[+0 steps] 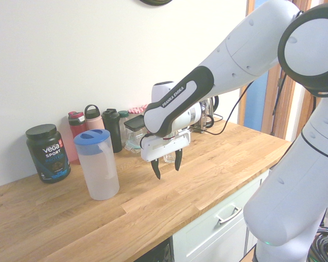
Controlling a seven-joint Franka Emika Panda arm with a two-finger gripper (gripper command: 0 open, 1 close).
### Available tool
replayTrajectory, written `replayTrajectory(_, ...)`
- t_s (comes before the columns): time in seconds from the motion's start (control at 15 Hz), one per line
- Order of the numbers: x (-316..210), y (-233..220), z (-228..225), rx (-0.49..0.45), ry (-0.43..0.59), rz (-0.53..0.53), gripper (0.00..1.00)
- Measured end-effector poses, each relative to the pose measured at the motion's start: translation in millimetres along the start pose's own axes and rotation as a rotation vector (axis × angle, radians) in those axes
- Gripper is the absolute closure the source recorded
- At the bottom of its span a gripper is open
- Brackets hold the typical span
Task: Pour me some water
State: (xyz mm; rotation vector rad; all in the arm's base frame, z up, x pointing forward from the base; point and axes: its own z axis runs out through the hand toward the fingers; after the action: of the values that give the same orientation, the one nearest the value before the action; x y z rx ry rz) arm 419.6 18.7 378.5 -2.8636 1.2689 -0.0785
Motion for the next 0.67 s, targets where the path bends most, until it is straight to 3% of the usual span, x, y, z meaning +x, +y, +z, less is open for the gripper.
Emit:
replayTrajectory(0.33, -16.4, -11.4, -10.4, 0.022, 0.010, -0.028, 0.00)
replayTrajectory(0.67, -108.3, -27.6, -80.9, 0.072, 0.078, -0.091, 0.00)
